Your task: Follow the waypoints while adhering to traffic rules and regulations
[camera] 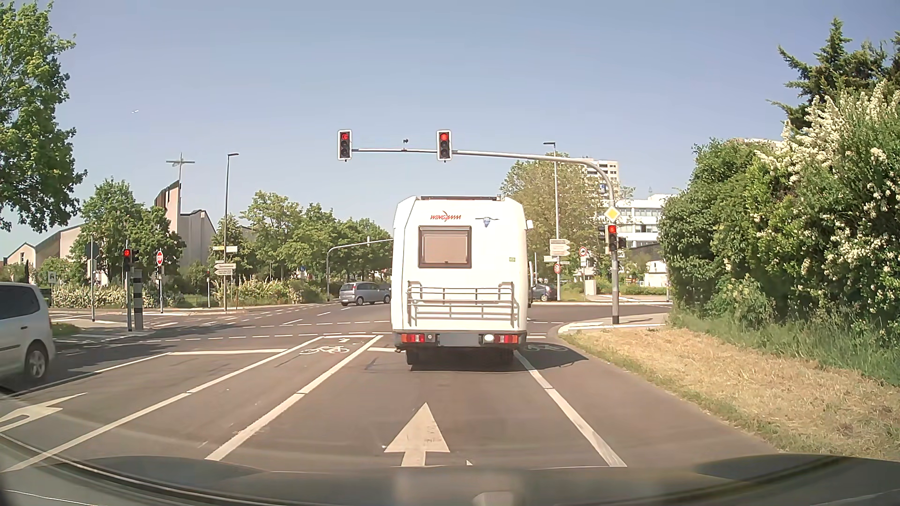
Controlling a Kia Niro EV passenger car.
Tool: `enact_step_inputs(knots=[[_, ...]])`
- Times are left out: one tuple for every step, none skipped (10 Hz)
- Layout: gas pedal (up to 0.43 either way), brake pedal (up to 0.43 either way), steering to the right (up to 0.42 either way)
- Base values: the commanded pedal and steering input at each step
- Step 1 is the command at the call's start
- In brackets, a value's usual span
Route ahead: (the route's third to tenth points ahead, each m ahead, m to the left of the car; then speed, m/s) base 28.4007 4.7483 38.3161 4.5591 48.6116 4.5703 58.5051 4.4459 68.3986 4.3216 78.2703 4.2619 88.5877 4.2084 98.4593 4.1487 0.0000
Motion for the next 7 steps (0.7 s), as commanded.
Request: enact_step_inputs(knots=[[0.0, 0.299, 0.005], [0.0, 0.293, 0.005], [0.0, 0.293, 0.005], [0.0, 0.299, 0.005], [0.0, 0.293, 0.005], [0.0, 0.293, 0.005], [0.0, 0.293, 0.005]])
